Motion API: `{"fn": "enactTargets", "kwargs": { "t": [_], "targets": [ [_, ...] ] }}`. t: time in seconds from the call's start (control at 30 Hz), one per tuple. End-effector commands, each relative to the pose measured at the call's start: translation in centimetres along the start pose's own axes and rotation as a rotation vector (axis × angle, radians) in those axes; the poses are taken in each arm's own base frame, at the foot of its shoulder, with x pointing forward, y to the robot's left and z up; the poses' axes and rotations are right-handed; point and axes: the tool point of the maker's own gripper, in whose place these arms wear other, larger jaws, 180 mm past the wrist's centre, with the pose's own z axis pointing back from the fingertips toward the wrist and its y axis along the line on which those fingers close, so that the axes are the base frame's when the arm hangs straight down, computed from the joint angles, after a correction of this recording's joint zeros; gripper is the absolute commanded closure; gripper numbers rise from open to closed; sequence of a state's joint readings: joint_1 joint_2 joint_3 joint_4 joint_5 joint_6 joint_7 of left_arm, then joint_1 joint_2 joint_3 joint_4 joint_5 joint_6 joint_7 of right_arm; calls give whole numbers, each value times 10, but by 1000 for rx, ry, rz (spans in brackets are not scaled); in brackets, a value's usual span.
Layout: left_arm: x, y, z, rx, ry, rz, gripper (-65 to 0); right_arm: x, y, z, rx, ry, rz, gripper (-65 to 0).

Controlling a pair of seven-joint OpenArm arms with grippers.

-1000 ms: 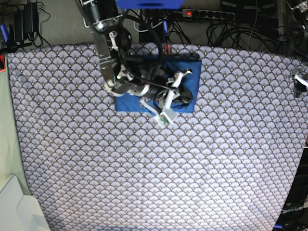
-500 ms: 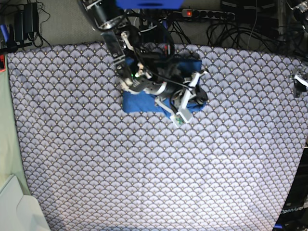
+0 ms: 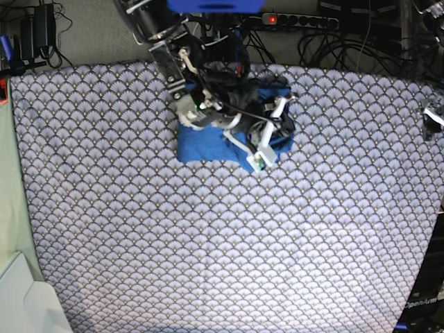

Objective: Fold the T-shirt properly
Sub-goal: 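Move the right gripper over the blue shirt and grasp its edge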

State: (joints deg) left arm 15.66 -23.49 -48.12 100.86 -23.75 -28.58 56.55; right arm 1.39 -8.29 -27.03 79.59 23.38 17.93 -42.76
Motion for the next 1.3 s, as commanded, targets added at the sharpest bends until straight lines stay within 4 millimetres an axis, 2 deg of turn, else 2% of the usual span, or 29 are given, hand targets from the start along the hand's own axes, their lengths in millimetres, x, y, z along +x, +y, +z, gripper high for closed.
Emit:
{"fn": "enactTargets", "kwargs": {
  "t": [0.0,0.13,0.27,0.37,0.5,0.67,0.77,1.03,1.27],
  "targets": [
    [15,5,4,12,-46,-20,-404,13,7,-2,24,-37,-1,0],
    [15,5,4,11,-46,-19,-404,5,5,-5,23,-14,-12,0],
    [14,4,4,11,-44,-18,-404,12,11,-6,34,-18,21,-59],
    [14,4,4,9,-44,-18,-404,15,26,-11,66,-8,74,-103],
    [14,4,4,11,-44,-18,-404,27,52,-10,112,-27,158,-110],
    [14,6,5,14,-46,-15,-404,39,60,-3,123,-67,179,-110],
    [14,4,4,9,-44,-18,-404,37,58,-5,120,-55,179,-114],
    [14,4,4,9,-45,-18,-404,10,45,-18,105,25,139,-115],
    [13,4,4,9,-39,-18,-404,15,43,-18,100,33,154,-115]
  ]
}}
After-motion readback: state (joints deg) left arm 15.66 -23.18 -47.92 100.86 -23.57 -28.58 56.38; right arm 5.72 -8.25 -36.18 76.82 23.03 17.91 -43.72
